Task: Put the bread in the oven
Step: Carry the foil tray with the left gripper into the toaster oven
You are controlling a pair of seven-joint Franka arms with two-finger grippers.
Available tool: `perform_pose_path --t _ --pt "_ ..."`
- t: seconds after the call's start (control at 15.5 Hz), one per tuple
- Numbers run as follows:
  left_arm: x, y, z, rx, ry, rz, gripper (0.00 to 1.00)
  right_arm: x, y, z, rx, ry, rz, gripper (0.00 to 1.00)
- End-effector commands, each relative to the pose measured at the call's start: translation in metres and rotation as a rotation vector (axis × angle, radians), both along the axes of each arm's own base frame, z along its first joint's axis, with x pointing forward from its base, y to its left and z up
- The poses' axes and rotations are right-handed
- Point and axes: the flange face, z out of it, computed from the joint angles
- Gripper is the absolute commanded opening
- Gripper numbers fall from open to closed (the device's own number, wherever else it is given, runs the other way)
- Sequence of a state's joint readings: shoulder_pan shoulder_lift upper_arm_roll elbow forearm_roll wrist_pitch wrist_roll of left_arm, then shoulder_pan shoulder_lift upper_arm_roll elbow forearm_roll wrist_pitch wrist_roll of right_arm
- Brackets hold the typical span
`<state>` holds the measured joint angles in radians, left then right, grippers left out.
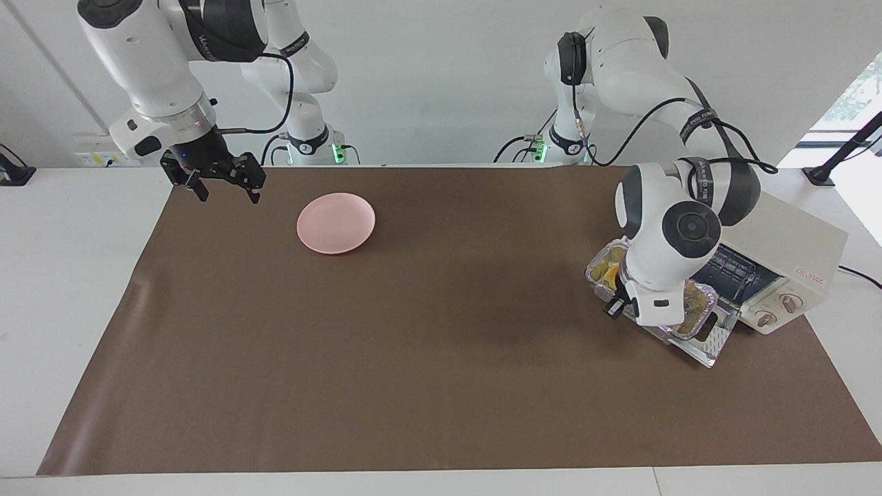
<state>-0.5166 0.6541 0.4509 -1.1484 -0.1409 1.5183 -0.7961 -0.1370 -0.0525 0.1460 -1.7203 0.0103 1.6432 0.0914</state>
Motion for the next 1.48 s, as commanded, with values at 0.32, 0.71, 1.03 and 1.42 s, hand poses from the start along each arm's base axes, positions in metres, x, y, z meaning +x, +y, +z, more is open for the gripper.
perform_pose_path --t 0.32,0.71,1.03,1.42 --pt "-0.013 0.058 -0.002 -0.028 0.118 -0.040 0.00 0.000 -0.001 0.000 0.012 0.011 0.009 1.00" --pt "-0.021 0.104 -0.008 -0.036 0.163 0.037 0.00 0.000 -0.001 0.000 0.012 0.011 0.009 1.00" --pt "-0.024 0.120 -0.010 -0.040 0.178 0.026 0.00 0.000 -0.001 0.000 0.012 0.011 0.009 1.00" --pt "-0.032 0.145 -0.020 -0.031 0.197 0.013 0.00 0.000 -0.001 0.000 0.012 0.011 0.009 1.00"
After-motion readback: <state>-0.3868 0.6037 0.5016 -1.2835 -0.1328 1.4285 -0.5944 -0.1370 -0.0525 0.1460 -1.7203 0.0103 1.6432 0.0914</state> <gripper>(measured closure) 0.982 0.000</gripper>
